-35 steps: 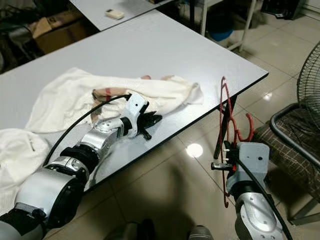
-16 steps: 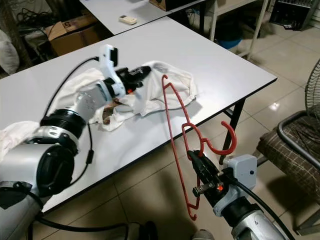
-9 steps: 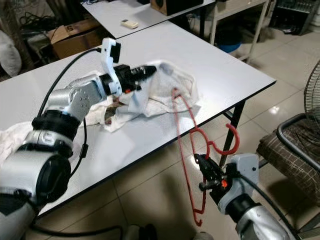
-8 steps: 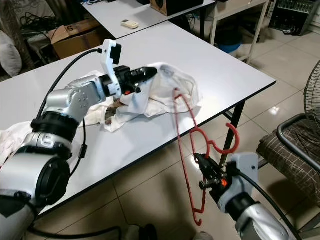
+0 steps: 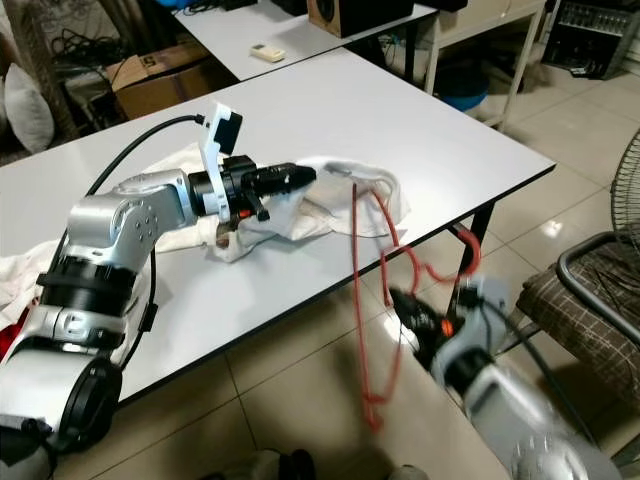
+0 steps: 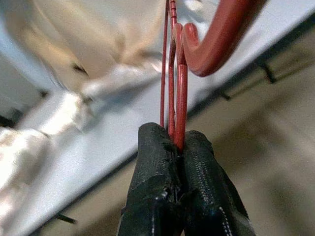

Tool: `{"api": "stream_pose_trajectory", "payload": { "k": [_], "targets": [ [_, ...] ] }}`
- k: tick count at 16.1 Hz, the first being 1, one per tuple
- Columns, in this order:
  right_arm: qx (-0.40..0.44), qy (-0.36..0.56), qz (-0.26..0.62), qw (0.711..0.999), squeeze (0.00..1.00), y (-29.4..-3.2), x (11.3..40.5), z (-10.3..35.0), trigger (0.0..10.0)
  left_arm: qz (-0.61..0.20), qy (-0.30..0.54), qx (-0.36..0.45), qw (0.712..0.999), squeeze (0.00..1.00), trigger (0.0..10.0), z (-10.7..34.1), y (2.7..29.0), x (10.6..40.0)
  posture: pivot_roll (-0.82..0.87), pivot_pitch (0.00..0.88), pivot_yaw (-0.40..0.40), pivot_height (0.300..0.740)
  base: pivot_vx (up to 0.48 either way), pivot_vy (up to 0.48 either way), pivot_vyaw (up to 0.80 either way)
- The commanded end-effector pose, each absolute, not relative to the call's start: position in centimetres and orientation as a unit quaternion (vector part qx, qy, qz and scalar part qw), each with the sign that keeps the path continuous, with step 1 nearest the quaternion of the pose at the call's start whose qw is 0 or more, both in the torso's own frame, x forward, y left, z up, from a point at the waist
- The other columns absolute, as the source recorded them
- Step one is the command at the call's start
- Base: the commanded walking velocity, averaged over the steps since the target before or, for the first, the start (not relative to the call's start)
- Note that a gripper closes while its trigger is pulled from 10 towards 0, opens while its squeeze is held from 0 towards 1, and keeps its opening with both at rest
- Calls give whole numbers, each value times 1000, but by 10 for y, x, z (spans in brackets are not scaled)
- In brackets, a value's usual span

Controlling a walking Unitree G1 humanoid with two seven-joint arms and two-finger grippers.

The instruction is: Hang hanger

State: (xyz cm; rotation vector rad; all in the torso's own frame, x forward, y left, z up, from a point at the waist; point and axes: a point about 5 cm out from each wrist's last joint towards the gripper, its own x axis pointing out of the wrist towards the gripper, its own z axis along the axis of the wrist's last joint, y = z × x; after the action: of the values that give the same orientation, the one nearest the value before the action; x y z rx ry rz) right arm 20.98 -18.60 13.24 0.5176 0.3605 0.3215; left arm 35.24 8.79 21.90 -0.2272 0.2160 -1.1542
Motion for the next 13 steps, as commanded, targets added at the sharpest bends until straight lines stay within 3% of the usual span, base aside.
{"api": "stream_pose_trajectory", "payload": {
  "k": [1, 6, 10, 11, 13],
  "targets": [
    [279, 172, 176, 928, 0, -184, 217, 137, 10000, -545, 104, -99, 826, 0, 0, 220, 91, 348, -91, 7, 157, 740, 0, 0, 0],
    [341, 99, 146, 923, 0, -188, 251, 160, 10000, -518, 166, -53, 838, 0, 0, 185, 103, 338, -88, 6, 153, 740, 0, 0, 0],
    [458, 62, 141, 875, 0, -148, 280, 162, 10000, -548, 202, -57, 810, 0, 0, 166, 89, 313, -78, 1, 151, 740, 0, 0, 0],
    [466, 60, 139, 872, 0, -146, 283, 162, 10000, -551, 202, -61, 807, 0, 0, 166, 87, 312, -78, 1, 151, 740, 0, 0, 0],
    [537, 33, 106, 836, 0, -148, 298, 165, 10000, -569, 208, -76, 792, 0, 0, 166, 82, 303, -72, 4, 151, 740, 0, 0, 0]
  ]
}}
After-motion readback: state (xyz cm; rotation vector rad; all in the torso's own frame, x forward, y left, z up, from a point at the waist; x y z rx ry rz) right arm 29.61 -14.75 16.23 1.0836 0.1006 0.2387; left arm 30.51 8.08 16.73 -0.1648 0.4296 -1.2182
